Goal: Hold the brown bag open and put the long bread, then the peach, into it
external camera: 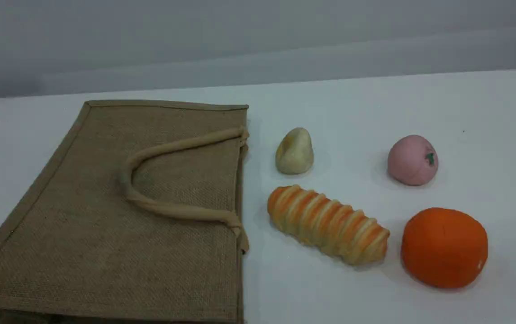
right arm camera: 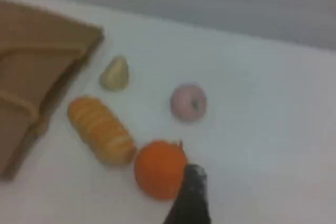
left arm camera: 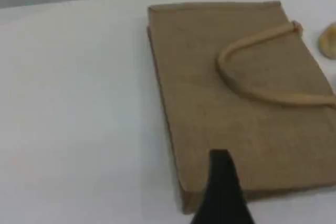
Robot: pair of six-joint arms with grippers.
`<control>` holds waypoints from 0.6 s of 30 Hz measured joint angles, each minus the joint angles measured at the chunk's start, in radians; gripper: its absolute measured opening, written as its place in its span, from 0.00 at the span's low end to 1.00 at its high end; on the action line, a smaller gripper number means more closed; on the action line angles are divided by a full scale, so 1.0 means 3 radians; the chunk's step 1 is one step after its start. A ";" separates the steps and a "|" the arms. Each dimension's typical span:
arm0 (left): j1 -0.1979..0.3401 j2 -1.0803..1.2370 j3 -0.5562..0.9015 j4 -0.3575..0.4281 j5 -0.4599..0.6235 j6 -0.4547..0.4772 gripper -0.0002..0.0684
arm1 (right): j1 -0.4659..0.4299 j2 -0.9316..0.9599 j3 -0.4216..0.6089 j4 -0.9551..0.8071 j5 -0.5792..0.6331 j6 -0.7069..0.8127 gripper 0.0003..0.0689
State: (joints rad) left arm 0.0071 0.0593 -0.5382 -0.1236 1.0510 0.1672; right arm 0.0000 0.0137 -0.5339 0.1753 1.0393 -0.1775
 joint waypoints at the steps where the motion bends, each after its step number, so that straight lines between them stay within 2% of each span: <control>1: 0.0000 0.0058 -0.0037 0.0010 -0.0048 -0.0049 0.68 | 0.0000 0.0065 -0.0035 0.0002 -0.0042 0.0000 0.83; 7: 0.0000 0.0676 -0.0381 0.0151 -0.0144 -0.0296 0.68 | 0.0000 0.0585 -0.0341 0.0002 -0.0321 0.0095 0.83; 11: 0.0000 0.1164 -0.0680 0.0151 -0.0386 -0.0497 0.68 | 0.0001 0.1015 -0.0570 0.0033 -0.0523 0.0156 0.83; 18: 0.0000 0.2034 -0.1155 0.0143 -0.0476 -0.0517 0.68 | 0.0001 0.1803 -0.0942 0.0094 -0.0601 0.0153 0.83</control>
State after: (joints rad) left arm 0.0071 0.6696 -0.8848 -0.0806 0.9082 0.0122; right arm 0.0003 0.5545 -0.8166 0.2036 0.8590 -0.1317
